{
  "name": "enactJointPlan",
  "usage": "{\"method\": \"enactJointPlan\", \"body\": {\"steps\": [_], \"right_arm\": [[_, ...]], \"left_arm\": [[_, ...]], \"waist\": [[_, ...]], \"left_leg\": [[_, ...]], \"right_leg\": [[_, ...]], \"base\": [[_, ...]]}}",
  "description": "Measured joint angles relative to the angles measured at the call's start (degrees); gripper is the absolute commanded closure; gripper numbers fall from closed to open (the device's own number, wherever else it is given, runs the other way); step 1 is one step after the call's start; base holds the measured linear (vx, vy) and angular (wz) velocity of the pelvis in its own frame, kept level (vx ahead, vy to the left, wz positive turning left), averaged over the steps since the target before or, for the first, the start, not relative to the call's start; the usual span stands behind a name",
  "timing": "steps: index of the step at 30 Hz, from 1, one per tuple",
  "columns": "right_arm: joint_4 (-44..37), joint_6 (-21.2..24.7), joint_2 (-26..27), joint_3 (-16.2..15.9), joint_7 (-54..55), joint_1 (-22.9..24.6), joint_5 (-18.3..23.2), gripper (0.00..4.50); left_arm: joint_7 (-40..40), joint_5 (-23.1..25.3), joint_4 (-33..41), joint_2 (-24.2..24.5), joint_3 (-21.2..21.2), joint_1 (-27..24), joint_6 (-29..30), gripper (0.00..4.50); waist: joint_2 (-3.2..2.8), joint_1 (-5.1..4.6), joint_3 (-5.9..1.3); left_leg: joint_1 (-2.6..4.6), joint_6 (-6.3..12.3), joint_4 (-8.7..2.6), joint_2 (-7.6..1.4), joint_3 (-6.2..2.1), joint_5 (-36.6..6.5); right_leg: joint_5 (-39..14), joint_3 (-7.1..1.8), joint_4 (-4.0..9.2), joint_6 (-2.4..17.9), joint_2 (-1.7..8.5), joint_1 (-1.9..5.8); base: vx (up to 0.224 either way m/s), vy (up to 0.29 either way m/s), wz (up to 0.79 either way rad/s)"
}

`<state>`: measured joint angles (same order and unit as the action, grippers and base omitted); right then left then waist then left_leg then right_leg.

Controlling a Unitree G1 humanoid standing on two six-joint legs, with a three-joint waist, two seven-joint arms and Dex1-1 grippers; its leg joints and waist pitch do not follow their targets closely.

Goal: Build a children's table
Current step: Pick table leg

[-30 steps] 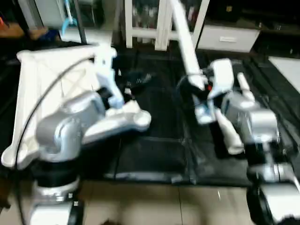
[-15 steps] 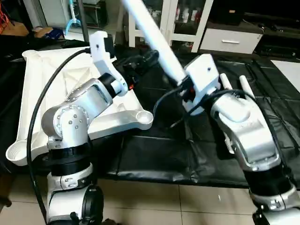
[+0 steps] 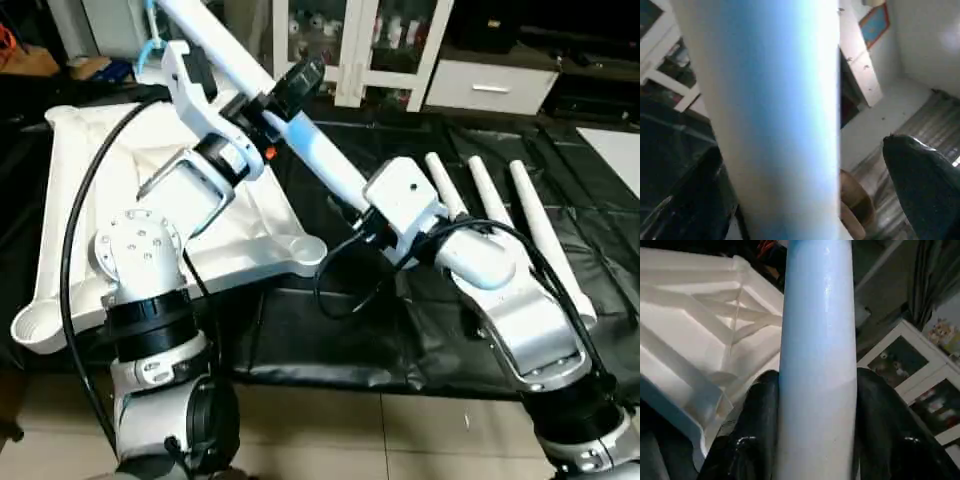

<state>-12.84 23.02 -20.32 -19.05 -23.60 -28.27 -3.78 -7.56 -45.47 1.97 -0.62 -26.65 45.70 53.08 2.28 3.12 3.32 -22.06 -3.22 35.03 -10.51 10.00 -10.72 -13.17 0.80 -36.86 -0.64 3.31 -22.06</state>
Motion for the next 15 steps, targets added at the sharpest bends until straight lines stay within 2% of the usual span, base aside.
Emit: {"method": "enactJointPlan", "body": {"steps": [7, 11, 14, 15], "right_arm": [[0.1, -1.4, -0.7, -0.9, 2.2, -0.6, -5.3, 2.69], [0.2, -1.8, -0.7, -0.9, 3.4, -0.8, -6.8, 2.69], [0.4, -2.3, -0.7, -0.9, 3.7, -0.8, -7.7, 2.69], [0.5, -2.4, -0.7, -0.9, 3.7, -0.8, -7.9, 2.69]], "left_arm": [[1.9, -2.4, -0.7, -0.4, -1.1, 0.5, 0.2, 0.84], [3.3, -3.3, -0.7, -0.6, -1.6, 0.5, 0.2, 1.26], [3.8, -3.4, -0.7, -0.6, -2.2, 1.0, 0.2, 1.37], [4.0, -3.5, -0.7, -0.5, -2.2, 1.2, 0.2, 1.62]], "waist": [[0.00, -0.07, 0.00], [0.00, -0.08, 0.00], [0.00, -0.08, 0.00], [0.00, -0.07, 0.00]], "left_leg": [[0.01, 0.00, 0.00, 0.00, 0.00, 0.0], [0.01, 0.00, 0.01, 0.00, 0.00, 0.0], [0.01, 0.00, 0.01, 0.00, -0.01, 0.0], [0.01, 0.00, 0.02, 0.00, -0.01, 0.0]], "right_leg": [[0.0, 0.00, -0.01, 0.0, 0.00, 0.00], [0.0, 0.00, -0.01, 0.0, 0.00, 0.00], [0.0, 0.00, -0.01, 0.0, 0.00, 0.00], [0.0, 0.00, -0.01, 0.0, 0.00, 0.00]], "base": [[0.000, 0.000, 0.00], [0.000, 0.000, 0.00], [0.000, 0.000, 0.00], [0.000, 0.000, 0.00]]}}
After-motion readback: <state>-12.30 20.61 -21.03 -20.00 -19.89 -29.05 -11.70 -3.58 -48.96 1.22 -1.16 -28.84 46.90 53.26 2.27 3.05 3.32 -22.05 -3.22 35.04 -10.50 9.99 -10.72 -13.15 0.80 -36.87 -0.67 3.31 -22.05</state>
